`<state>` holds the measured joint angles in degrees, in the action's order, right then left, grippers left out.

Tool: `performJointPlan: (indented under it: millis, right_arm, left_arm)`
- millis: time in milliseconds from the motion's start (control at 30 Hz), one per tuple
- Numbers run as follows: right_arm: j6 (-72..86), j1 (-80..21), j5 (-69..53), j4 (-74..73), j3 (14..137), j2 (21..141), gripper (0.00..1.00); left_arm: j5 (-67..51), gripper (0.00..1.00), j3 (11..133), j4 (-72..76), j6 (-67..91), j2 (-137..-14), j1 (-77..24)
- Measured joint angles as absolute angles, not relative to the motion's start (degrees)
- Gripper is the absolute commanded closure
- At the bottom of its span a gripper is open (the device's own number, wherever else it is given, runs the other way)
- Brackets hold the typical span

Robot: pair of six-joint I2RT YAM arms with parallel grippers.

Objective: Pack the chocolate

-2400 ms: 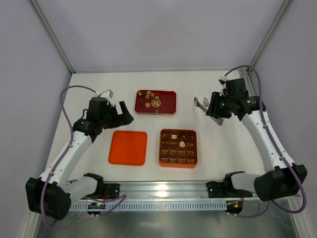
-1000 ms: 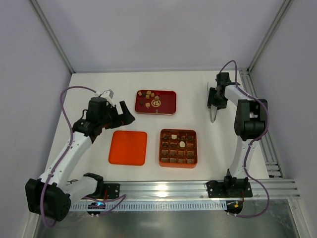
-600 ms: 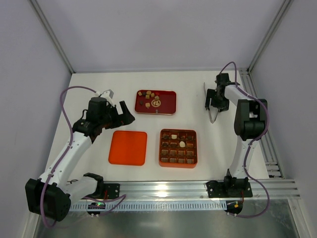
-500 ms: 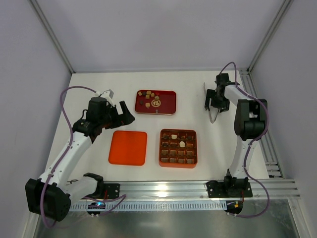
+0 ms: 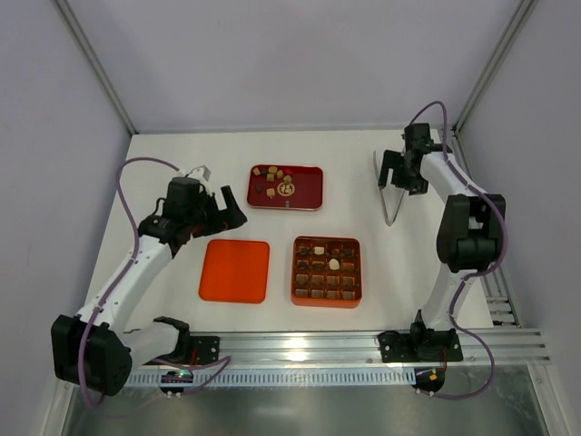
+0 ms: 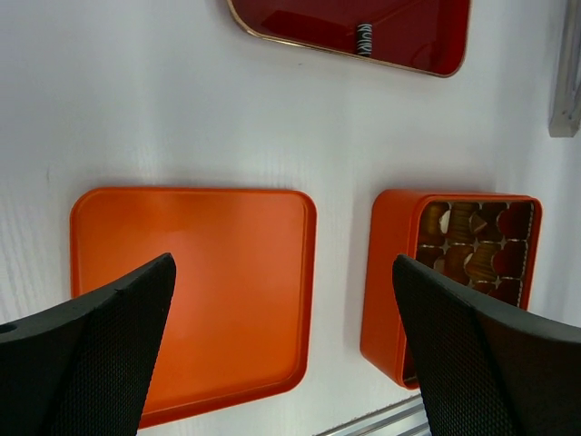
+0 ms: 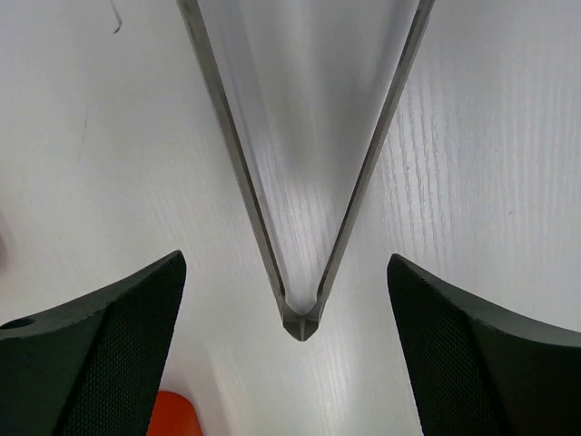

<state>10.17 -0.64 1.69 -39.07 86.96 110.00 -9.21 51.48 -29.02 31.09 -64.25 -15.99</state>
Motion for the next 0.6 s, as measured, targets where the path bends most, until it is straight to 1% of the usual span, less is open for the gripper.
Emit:
performJointPlan:
  millis: [133, 233, 367, 400, 467, 500, 567, 600]
  right_arm:
    - [11.0, -0.6, -0.7, -38.3, 83.3, 104.1, 0.06]
    - [11.8, -1.2, -2.1, -38.2, 79.8, 98.4, 0.06]
    - [13.1, -6.5, -2.7, -36.6, 74.9, 89.6, 0.06]
    - [13.5, -9.3, -2.9, -35.9, 73.8, 87.8, 0.07]
    - [14.2, -13.8, -4.1, -34.2, 71.9, 85.4, 0.08]
    - [14.6, -16.1, -5.3, -33.3, 70.9, 84.6, 0.08]
    - [15.4, -19.2, -6.7, -31.7, 68.9, 83.7, 0.09]
    - [15.8, -20.2, -7.2, -31.2, 68.1, 83.6, 0.09]
  left_arm:
    - [-5.5, 0.00, 51.7, -31.1, 30.8, -66.2, -16.0]
    - [-0.1, 0.00, 53.3, -34.7, 29.7, -68.2, -16.0]
    - [5.9, 0.07, 54.8, -38.1, 29.0, -70.9, -15.4]
    - [6.9, 0.13, 54.8, -38.9, 28.8, -71.8, -15.0]
    - [7.8, 0.20, 54.8, -40.5, 28.2, -73.6, -13.7]
    - [7.8, 0.27, 54.8, -41.1, 28.0, -74.6, -12.9]
    - [7.7, 0.30, 54.7, -42.0, 27.6, -76.6, -11.3]
    - [7.6, 0.37, 54.7, -42.3, 27.2, -77.4, -10.7]
